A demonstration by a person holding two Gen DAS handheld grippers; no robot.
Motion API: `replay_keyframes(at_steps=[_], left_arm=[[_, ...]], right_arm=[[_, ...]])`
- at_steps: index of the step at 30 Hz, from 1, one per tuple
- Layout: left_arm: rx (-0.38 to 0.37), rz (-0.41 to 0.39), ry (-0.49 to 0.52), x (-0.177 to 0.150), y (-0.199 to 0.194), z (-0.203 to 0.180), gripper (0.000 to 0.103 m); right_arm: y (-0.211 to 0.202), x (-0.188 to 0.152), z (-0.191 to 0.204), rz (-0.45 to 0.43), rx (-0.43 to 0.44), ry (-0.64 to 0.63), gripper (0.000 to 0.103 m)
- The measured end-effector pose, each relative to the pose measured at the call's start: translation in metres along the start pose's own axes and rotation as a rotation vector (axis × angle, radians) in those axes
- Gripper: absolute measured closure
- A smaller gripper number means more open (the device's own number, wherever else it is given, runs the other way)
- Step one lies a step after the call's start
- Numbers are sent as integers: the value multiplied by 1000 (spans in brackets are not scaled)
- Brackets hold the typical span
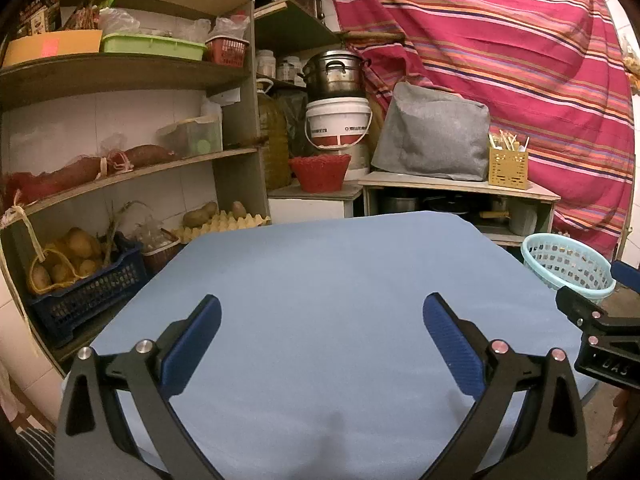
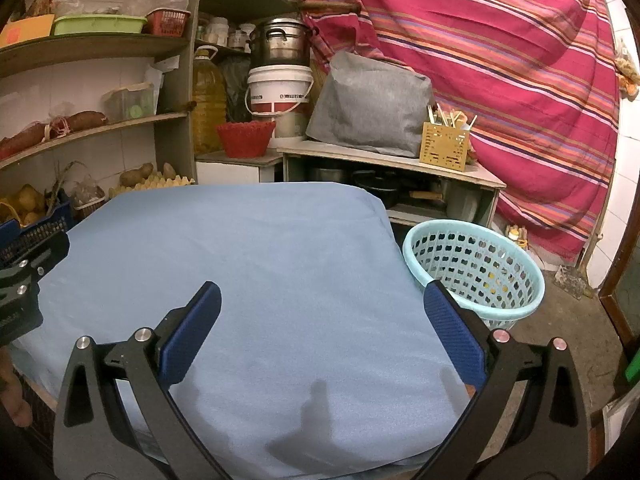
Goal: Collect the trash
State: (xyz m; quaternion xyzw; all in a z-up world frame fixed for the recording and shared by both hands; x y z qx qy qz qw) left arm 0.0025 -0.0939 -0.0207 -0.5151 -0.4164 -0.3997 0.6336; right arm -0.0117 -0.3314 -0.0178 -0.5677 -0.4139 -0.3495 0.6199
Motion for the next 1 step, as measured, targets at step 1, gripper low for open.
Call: replay_keyframes(at_steps=[1], left_arm=[[-3,3,0,0,0,0,4]], right_arm=[[0,0,0,0,0,0,4]])
Point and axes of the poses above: each gripper's, at about its wrist camera, not at the fingertips, and y roughly the way its jaws point, z to its left, x to its top, the point moved 2 cm from there along y, roughly the way its jaws point, and after that the axes turned 9 degrees about x, right-handed, at the moved point
